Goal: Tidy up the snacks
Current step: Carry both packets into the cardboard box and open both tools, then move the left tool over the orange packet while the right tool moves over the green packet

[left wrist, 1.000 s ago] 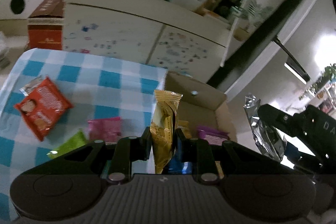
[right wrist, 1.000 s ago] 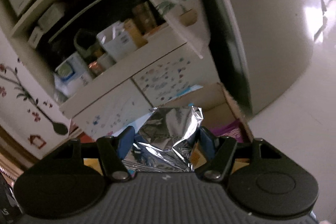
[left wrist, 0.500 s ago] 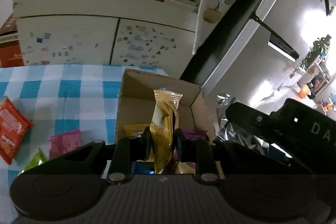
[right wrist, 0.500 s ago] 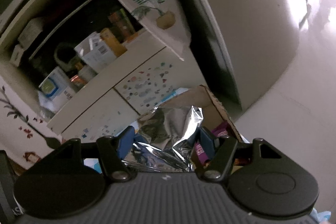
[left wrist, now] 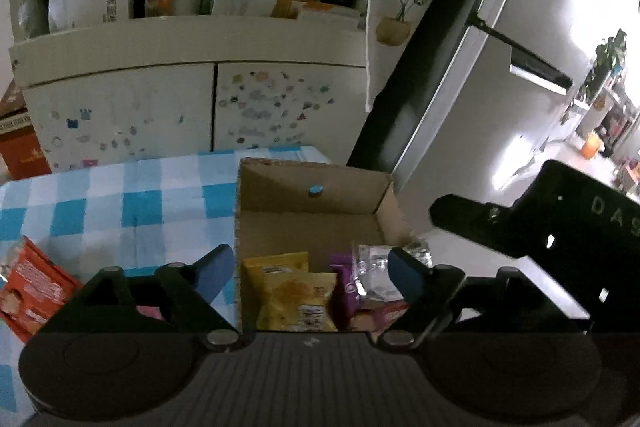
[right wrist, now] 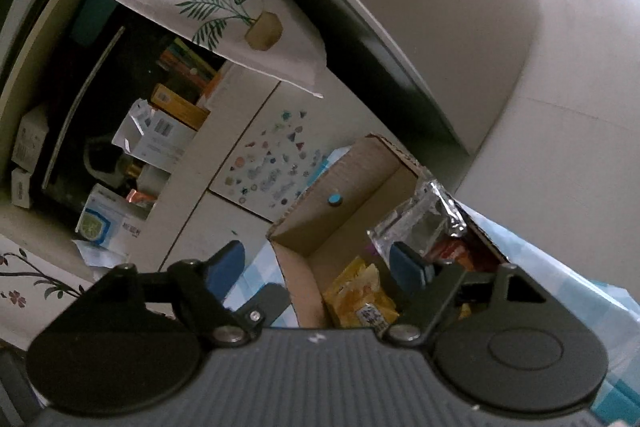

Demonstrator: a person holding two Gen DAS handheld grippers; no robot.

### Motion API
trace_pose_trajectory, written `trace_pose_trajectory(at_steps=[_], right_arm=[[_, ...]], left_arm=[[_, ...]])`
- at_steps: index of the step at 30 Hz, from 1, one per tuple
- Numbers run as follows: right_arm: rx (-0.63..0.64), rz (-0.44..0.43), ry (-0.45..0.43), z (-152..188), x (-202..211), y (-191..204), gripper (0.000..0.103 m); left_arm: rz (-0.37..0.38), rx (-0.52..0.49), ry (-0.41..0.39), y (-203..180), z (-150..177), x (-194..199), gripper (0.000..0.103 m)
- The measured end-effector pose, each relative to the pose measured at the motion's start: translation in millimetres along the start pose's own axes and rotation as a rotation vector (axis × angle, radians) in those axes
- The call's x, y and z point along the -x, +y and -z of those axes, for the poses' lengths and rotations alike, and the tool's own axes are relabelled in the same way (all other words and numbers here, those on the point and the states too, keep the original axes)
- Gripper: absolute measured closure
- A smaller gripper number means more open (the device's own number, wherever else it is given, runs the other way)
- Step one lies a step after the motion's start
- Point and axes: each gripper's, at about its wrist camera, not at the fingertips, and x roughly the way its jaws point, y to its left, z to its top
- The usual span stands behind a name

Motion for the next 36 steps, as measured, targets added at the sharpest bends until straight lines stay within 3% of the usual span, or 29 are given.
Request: trace_pose_trajectory(at_steps=[14,19,36], right_arm=[[0.157,-0.048,0.058,16.6,-10.5,29.0,0.021],[0.242,-0.046,0.074,27.3,-16.0,42.8,0.02],[0.489,-0.108,0.187,80.9,-39.3,83.7,0.02]], left_arm=[[-0.071,0.085,0.079,84.4,5.5,20.2,0.014],[-0.1,0.086,0.069,114.2,16.6,29.1,0.014],[-0.243,0.278,0.029,226.6,30.7,45.3,0.014]])
